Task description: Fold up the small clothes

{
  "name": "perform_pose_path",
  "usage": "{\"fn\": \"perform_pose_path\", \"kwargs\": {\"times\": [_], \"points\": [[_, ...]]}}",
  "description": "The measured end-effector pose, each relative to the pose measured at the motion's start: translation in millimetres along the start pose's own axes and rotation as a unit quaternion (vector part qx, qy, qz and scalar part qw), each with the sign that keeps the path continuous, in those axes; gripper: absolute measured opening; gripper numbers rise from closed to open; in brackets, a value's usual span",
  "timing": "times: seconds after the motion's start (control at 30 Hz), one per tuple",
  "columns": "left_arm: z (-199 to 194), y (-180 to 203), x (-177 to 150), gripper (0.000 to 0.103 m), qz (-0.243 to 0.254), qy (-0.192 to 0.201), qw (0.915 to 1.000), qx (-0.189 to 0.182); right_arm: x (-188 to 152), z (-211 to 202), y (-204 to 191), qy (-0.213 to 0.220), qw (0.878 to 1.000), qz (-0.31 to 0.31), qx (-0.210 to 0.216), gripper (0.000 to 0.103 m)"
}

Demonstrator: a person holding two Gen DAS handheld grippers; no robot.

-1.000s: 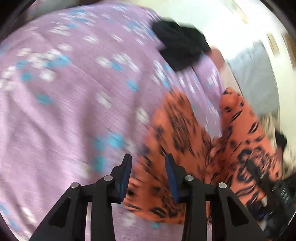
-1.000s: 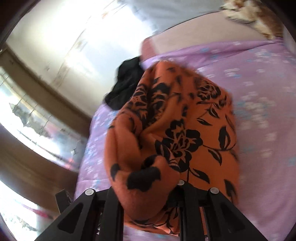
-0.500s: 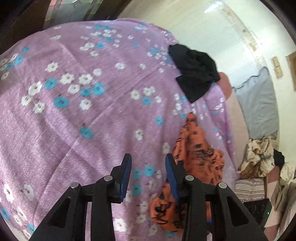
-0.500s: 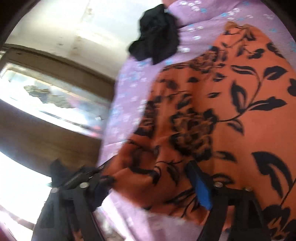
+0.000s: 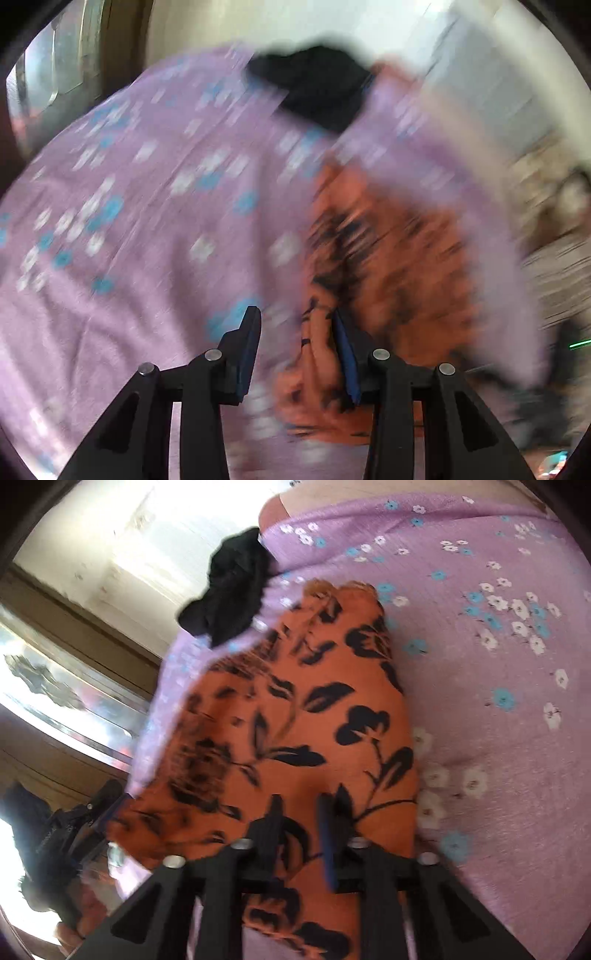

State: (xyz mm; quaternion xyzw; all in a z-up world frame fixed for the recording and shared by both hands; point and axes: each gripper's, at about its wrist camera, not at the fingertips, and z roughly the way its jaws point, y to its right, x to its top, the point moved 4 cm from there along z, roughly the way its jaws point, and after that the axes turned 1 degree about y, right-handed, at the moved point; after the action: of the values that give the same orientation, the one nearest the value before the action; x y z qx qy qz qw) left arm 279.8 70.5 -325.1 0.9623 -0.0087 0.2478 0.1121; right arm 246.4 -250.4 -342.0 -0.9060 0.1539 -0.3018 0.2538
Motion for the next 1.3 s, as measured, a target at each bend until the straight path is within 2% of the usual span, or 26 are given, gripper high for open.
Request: {"fn": "perform_pose_path", "kwargs": {"times": [0.03, 0.1, 0.13, 0.2, 0.33, 0.4, 0.5, 0.57, 0.63, 0.73, 0.87, 0.97, 1.03, 1.07, 1.13, 1.2, 1.3], "points": [[10, -5, -2, 0.041, -0.014, -0.019, 0.9997, 0.007, 3, -2, -3, -0.007, 1.000, -0.014, -0.005, 0.014], [16, -15, 2, 0.041, -0.058, -0.034, 0.9975, -0.022, 13, -7, -8, -0.006, 1.000, -0.027, -0.011, 0.014], [16, -16, 4, 0.041, -0.061, -0.035, 0.9971, -0.028, 24, -9, -11, 0.006, 0.999, -0.033, -0.020, 0.014], [16, -14, 6, 0.041, -0.051, -0.034, 0.9978, -0.025, 41, -8, -21, 0.021, 0.999, -0.038, -0.028, 0.019], [19, -5, 11, 0.041, -0.030, -0.029, 0.9991, -0.011, 90, 16, -30, 0.049, 0.998, -0.017, -0.043, 0.019], [25, -2, 13, 0.041, -0.031, -0.031, 0.9990, -0.008, 111, 42, -29, 0.044, 0.997, -0.001, -0.063, 0.019], [31, -2, 16, 0.043, -0.020, -0.029, 0.9994, 0.000, 124, 82, -3, 0.007, 0.993, 0.033, -0.112, 0.017], [35, 3, 19, 0.043, -0.015, -0.028, 0.9995, 0.008, 127, 89, 6, 0.015, 0.995, 0.047, -0.091, 0.016], [37, 7, 21, 0.043, -0.013, -0.028, 0.9994, 0.014, 130, 83, -1, 0.015, 0.994, 0.043, -0.097, 0.017], [40, 11, 21, 0.043, -0.006, -0.025, 0.9994, 0.021, 132, 73, -33, 0.037, 0.998, 0.000, -0.057, 0.019], [40, 15, 18, 0.043, 0.002, -0.022, 0.9995, 0.022, 132, 90, -87, 0.014, 0.999, -0.038, 0.001, 0.019], [38, 14, 16, 0.043, 0.008, -0.021, 0.9995, 0.022, 125, 119, -111, -0.010, 0.998, -0.059, -0.002, 0.019], [36, 14, 16, 0.043, 0.017, -0.021, 0.9993, 0.027, 119, 147, -111, -0.035, 0.998, -0.048, -0.005, 0.020], [37, 15, 16, 0.043, 0.020, -0.021, 0.9992, 0.029, 118, 160, -106, -0.031, 0.998, -0.045, -0.010, 0.019], [37, 15, 16, 0.044, 0.026, -0.020, 0.9990, 0.029, 120, 163, -105, -0.011, 0.999, -0.046, -0.003, 0.019], [36, 16, 15, 0.044, 0.028, -0.019, 0.9990, 0.028, 123, 160, -102, -0.019, 0.999, -0.027, 0.004, 0.019], [35, 16, 15, 0.044, 0.029, -0.017, 0.9989, 0.032, 120, 139, -101, -0.029, 0.999, -0.039, 0.010, 0.019]]}}
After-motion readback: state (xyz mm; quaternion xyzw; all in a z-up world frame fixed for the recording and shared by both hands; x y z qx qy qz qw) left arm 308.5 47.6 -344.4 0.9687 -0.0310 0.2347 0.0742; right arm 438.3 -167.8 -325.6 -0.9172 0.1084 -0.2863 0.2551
